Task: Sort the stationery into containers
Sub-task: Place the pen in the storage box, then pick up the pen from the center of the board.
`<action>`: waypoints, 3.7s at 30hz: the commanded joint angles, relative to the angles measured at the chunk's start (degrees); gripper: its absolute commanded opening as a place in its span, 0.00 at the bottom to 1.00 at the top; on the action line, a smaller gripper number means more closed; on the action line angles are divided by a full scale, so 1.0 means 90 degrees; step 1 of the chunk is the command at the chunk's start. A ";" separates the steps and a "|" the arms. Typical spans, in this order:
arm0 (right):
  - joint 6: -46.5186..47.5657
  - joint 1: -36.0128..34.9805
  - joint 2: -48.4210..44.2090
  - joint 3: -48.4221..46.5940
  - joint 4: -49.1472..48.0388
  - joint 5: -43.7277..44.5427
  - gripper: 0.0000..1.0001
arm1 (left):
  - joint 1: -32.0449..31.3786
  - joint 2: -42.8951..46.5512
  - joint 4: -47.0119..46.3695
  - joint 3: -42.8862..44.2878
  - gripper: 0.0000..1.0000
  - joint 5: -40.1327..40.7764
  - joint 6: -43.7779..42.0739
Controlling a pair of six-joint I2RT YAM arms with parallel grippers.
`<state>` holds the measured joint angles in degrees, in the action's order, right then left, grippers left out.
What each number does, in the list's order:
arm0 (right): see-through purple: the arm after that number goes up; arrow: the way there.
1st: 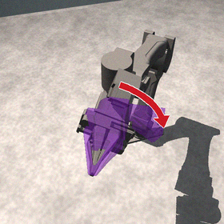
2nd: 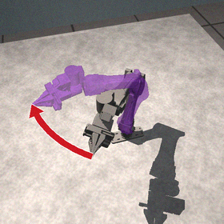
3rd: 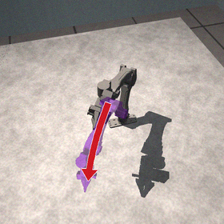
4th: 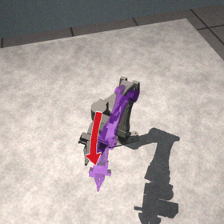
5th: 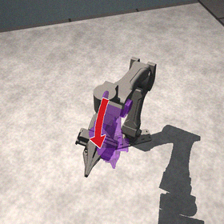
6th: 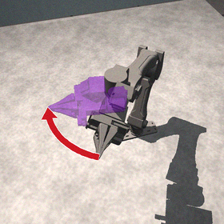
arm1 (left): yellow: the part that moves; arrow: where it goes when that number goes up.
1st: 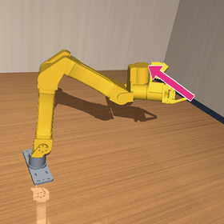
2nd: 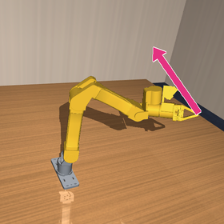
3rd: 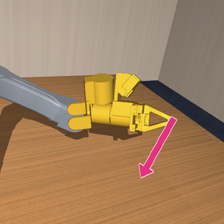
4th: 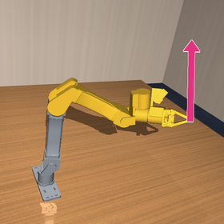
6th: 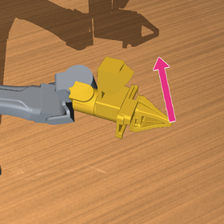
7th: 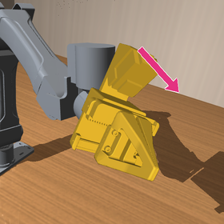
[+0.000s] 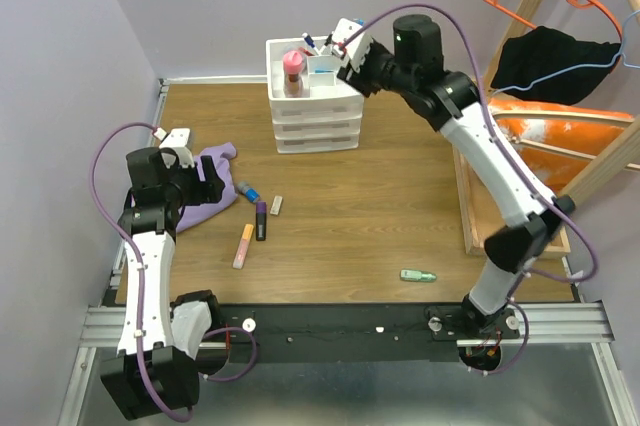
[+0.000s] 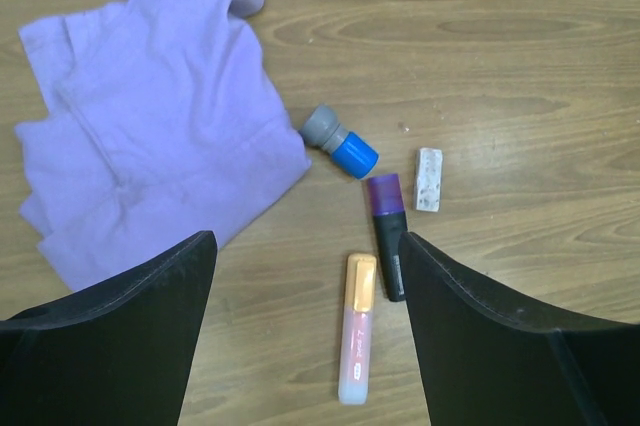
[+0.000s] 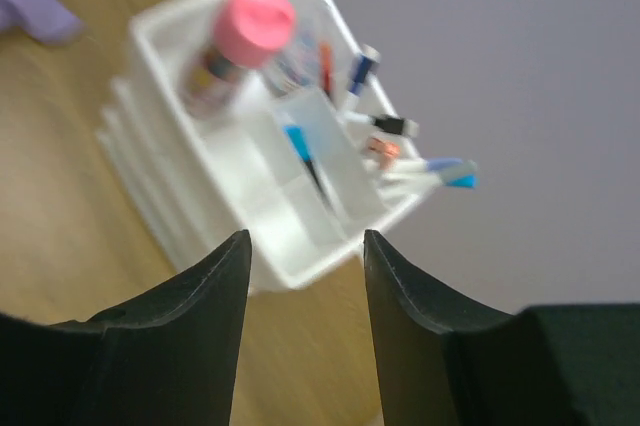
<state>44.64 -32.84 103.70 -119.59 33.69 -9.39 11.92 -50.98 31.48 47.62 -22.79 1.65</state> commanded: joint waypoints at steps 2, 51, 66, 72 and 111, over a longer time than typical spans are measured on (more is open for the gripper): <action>-0.2693 -0.0890 -0.0740 0.1587 0.0270 -0.1779 0.59 | 0.0042 0.0206 0.0213 0.0041 0.84 0.0801 0.0460; -0.9442 -0.2767 0.4239 -0.0130 0.0905 0.1004 0.52 | 0.1468 0.0626 0.0593 0.0549 0.90 0.1614 0.1330; -0.8575 -0.2972 0.4718 0.0182 0.0983 0.1696 0.40 | 0.1459 0.0391 0.0388 0.0432 0.90 0.1497 0.1516; -0.7452 -0.3109 0.4699 0.1137 0.0954 0.2614 0.41 | 0.1478 0.0284 0.0223 0.0393 0.90 0.1311 0.1682; 0.1149 -0.2836 -0.0712 0.0779 0.1314 0.0799 0.01 | 0.1537 -0.0390 0.0056 0.0754 0.88 -0.0456 0.1115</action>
<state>31.99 -60.31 95.22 -110.54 37.26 -4.82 25.50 -54.68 32.40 53.06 -23.38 13.65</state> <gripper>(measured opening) 0.323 0.882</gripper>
